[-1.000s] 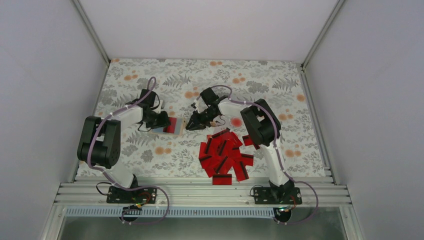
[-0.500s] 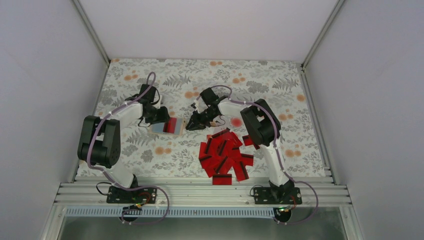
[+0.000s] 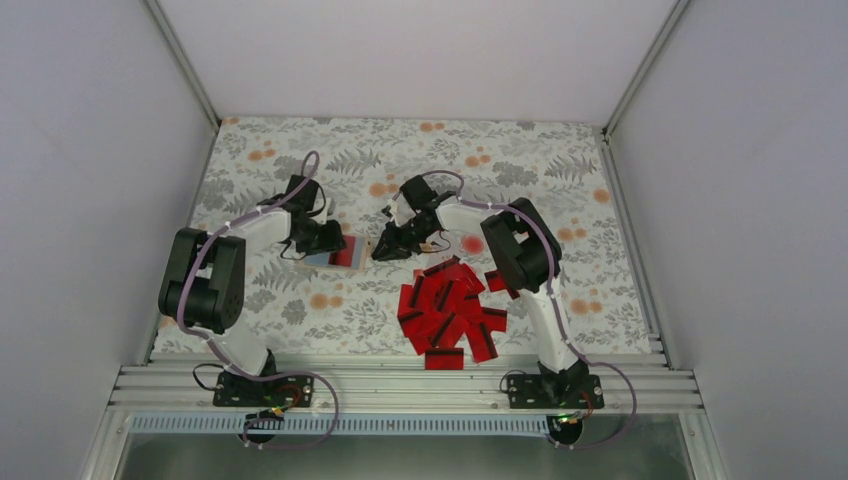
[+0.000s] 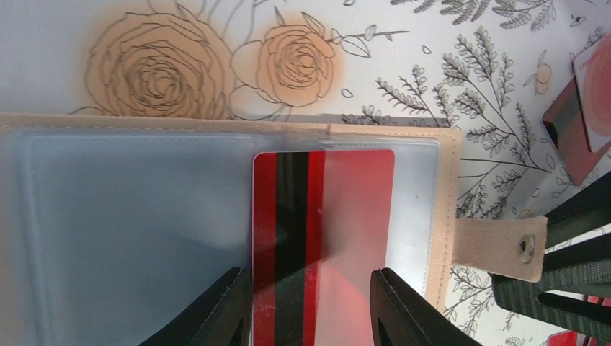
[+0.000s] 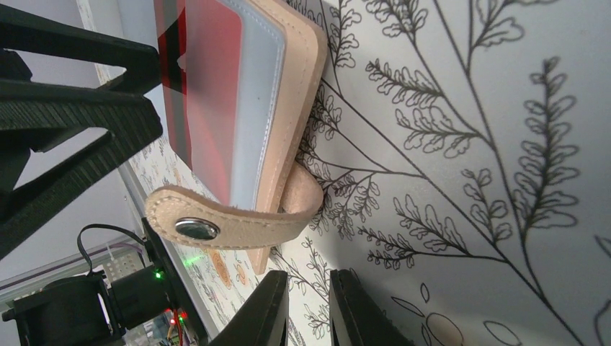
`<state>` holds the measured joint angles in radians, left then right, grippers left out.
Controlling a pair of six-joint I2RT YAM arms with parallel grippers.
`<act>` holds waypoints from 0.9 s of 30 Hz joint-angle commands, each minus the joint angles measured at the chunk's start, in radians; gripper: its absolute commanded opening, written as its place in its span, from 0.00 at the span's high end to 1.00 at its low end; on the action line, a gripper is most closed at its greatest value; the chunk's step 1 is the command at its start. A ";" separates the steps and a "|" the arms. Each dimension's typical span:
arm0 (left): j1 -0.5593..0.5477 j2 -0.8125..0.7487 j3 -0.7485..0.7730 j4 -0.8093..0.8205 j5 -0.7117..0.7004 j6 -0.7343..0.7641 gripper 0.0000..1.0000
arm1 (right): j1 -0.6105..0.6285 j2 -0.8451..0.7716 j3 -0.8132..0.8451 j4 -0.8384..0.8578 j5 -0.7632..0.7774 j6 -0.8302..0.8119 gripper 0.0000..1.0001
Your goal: Put the credit cards into the card holder
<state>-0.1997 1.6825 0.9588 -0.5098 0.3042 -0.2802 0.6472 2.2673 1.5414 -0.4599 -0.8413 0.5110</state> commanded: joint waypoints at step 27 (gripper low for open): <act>-0.136 0.108 0.009 0.146 0.239 -0.207 0.58 | -0.055 -0.050 -0.054 -0.001 0.066 -0.039 0.85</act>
<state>-0.3035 1.7458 0.9581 -0.4076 0.4030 -0.4202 0.6247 2.2517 1.5146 -0.4603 -0.8268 0.4911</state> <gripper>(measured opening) 0.421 0.146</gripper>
